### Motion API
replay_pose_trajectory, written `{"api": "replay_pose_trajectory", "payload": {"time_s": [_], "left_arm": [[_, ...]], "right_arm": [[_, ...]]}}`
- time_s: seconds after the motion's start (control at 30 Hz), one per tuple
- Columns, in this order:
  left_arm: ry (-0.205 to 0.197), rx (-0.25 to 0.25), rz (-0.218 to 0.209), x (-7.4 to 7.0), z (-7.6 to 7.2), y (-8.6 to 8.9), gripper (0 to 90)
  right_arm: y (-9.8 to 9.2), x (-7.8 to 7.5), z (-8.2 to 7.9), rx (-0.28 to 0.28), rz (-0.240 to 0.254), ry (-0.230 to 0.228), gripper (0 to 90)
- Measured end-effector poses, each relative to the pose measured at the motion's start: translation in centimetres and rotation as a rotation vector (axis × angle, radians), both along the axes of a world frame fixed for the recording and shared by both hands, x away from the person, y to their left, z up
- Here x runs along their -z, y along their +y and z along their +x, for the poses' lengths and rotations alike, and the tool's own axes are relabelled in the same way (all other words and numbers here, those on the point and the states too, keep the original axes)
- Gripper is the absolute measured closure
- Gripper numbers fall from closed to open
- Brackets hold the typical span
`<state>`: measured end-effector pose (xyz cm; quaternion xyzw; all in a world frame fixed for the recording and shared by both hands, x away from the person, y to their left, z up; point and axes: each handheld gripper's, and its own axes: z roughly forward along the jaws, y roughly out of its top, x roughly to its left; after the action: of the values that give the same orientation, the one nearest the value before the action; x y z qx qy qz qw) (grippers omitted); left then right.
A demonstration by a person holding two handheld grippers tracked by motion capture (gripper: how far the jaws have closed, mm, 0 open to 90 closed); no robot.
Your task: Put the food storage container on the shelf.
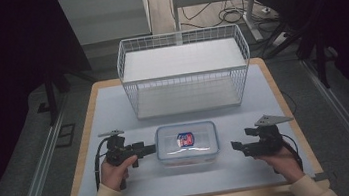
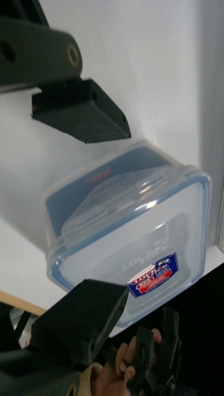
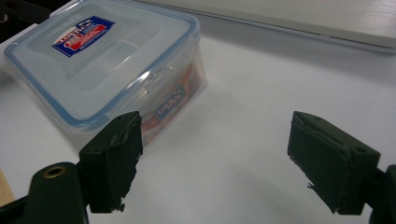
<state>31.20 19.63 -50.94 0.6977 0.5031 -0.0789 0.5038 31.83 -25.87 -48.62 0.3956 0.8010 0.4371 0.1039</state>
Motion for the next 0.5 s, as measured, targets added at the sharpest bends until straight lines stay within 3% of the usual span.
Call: {"api": "replay_pose_trajectory", "payload": {"time_s": [0.27,0.5], "left_arm": [[0.054,0.012,-0.022,1.0,0.8,-1.3,14.9],[0.088,0.031,-0.075,1.8,1.7,-1.9,15.1]], "right_arm": [[1.8,0.1,1.2,-0.024,-0.002,0.006,18.2],[2.0,0.0,0.8,-0.043,0.022,0.016,15.5]]}}
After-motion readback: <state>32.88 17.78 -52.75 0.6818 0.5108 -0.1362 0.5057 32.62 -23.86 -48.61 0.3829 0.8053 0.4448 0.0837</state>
